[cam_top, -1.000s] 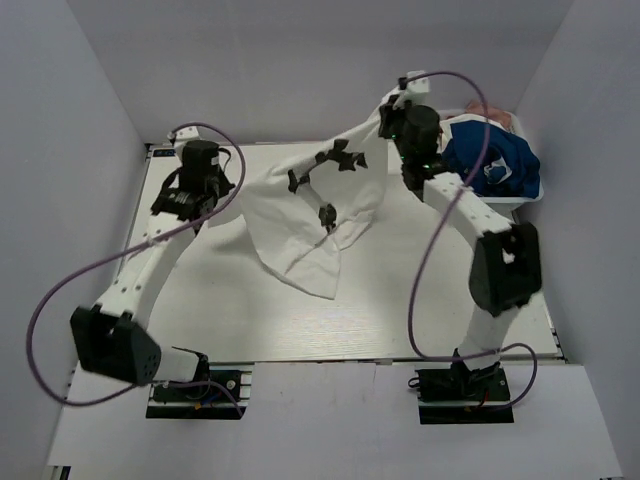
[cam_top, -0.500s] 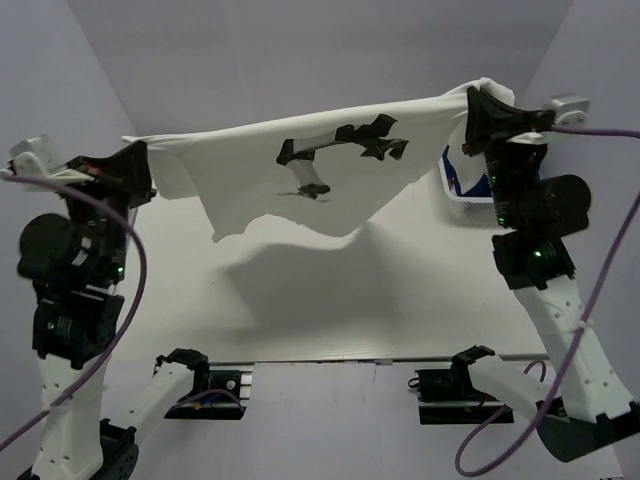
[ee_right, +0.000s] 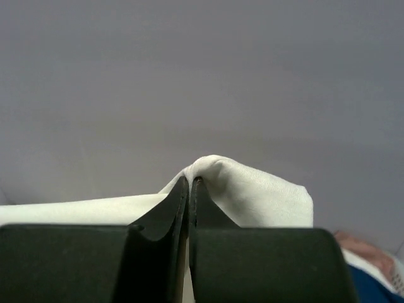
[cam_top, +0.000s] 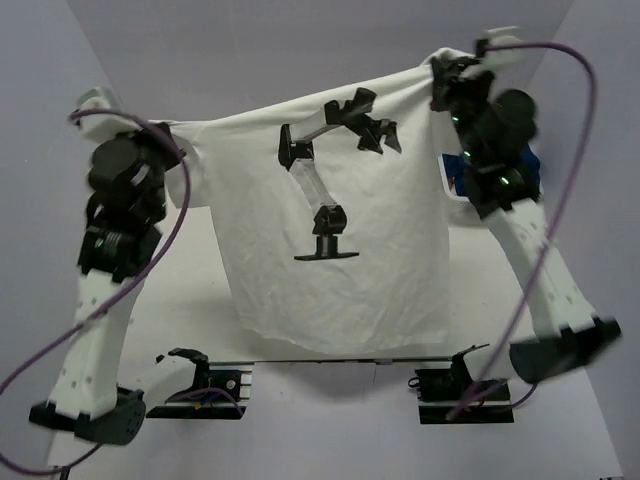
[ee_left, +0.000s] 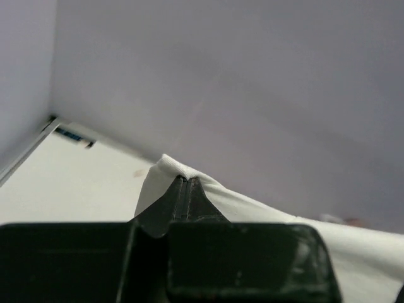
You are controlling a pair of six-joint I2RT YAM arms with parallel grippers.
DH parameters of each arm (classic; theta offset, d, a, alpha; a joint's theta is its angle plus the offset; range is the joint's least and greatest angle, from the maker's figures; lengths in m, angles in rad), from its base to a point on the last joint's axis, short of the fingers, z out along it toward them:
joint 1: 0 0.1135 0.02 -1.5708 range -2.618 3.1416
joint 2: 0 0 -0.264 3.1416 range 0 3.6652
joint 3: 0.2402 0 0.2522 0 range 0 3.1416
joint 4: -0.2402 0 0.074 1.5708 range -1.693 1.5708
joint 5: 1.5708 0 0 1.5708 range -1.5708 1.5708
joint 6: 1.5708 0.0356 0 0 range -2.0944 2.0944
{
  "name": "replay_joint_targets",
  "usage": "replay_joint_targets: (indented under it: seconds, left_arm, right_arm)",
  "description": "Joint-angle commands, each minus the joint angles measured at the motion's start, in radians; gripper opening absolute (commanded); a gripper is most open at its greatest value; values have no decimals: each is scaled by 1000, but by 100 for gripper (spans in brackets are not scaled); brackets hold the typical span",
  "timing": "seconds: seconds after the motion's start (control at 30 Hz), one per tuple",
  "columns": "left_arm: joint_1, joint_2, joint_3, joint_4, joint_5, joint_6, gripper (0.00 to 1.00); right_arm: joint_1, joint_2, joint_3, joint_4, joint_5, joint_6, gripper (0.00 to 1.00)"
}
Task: Fold and stack the t-shirts
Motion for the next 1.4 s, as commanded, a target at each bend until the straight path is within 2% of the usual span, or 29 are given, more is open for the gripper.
replay_joint_targets:
  seconds: [0.0, 0.03, 0.07, 0.13, 0.2, 0.23, 0.27, 0.3, 0.33, 0.37, 0.47, 0.7, 0.8, 0.93, 1.0, 1.03, 1.1, 1.13, 1.2, 1.3, 1.37]
  left_arm:
    - [19, 144, -78, -44, -225, -17, 0]
    - [19, 174, -132, -44, -265, -37, 0]
    - [31, 203, -162, -56, -285, -90, 0]
    - [40, 298, -226, -115, -285, -157, 0]
    - [65, 353, -277, -168, -227, -244, 0]
    - [65, 400, -291, -224, -227, -275, 19]
    - [65, 418, -318, -260, -192, -310, 57]
    - [65, 431, -328, -260, -178, -310, 58]
    - [65, 442, -328, -284, -178, -310, 81]
    - [65, 451, -328, -295, -178, -310, 100]
    - [65, 452, -328, -295, -137, -297, 100]
    - [54, 484, -306, -130, 20, -153, 100]
    - [54, 582, -239, -30, 118, -50, 100]
    - [54, 789, -46, 50, 254, 44, 100]
    - [65, 944, 52, 19, 275, 59, 100]
    - [65, 997, 151, 7, 275, 68, 100]
    - [65, 1098, 255, -43, 241, 85, 100]
    - [65, 1196, 355, -63, 241, 102, 100]
    - [65, 1273, 449, -99, 241, 102, 100]
    - [75, 1349, 465, -120, 221, 81, 100]
    - [75, 1349, 384, -108, 221, 56, 100]
  right_arm:
    - [-36, 226, 29, -71, -8, -18, 0]
    - [-40, 261, 40, -68, -27, -15, 0]
    - [-50, 366, 38, -51, -79, -3, 0]
    - [-60, 439, 52, -43, -111, 17, 0]
    - [-63, 564, 49, -39, -174, 44, 0]
    - [-63, 623, 55, -45, -220, 48, 0]
    - [-62, 683, 72, -74, -220, 52, 6]
    - [-62, 708, 107, -118, -220, 55, 22]
    - [-57, 758, 122, -126, -226, 60, 62]
    - [-57, 777, 142, -176, -225, 61, 90]
    - [-54, 811, 186, -253, -216, 90, 90]
    - [-31, 602, -73, -273, -159, 219, 90]
    - [-17, 475, -286, -275, -156, 314, 90]
    - [-1, 351, -538, -327, -142, 414, 90]
    - [13, 316, -610, -362, -179, 451, 90]
    - [19, 305, -659, -371, -182, 460, 90]
    - [38, 274, -734, -372, -185, 488, 90]
    - [39, 260, -779, -367, -185, 497, 90]
    - [47, 242, -819, -352, -177, 521, 90]
    - [50, 243, -825, -345, -161, 528, 90]
    - [45, 272, -796, -359, -124, 531, 90]
